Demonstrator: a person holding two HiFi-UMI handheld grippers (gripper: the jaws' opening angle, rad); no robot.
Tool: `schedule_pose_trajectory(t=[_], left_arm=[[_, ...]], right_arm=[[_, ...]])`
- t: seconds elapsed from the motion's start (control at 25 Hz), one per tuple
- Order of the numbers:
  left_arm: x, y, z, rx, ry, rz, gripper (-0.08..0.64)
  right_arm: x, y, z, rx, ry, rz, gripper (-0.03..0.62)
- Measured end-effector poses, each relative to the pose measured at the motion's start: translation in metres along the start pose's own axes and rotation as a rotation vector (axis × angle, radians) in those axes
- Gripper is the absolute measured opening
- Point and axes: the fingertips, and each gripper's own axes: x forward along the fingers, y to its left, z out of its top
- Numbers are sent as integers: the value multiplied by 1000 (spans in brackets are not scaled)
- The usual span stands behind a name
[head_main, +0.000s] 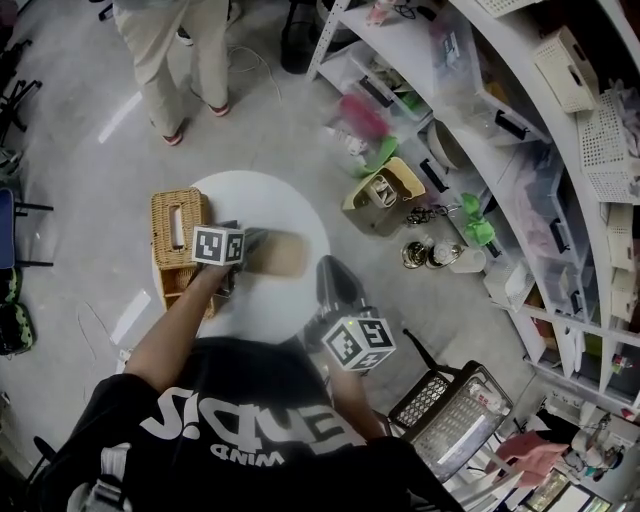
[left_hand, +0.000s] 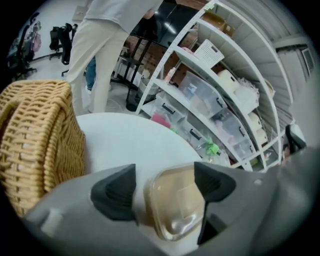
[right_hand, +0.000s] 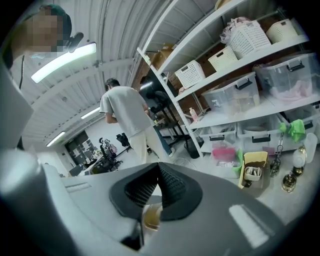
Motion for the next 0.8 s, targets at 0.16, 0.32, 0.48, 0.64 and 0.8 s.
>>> schedule_pose_trajectory(t=[0.16, 0.32, 0.48, 0.64, 0.8], left_arm=[[5, 1, -5, -35, 8, 4, 367], [11, 1, -7, -34, 22, 3, 366], [14, 2, -10, -37, 28, 7, 359], [13, 2, -14, -61, 31, 15, 334], [11, 2, -15, -78, 21, 16, 305]], right_arm=[[-2, 0, -2, 6, 10, 4, 0], [-3, -2, -4, 7, 10, 0, 0], [-7, -5, -6, 10, 8, -9, 0], [-12, -6, -7, 14, 9, -12, 0], [-12, -7, -7, 14, 9, -10, 0]])
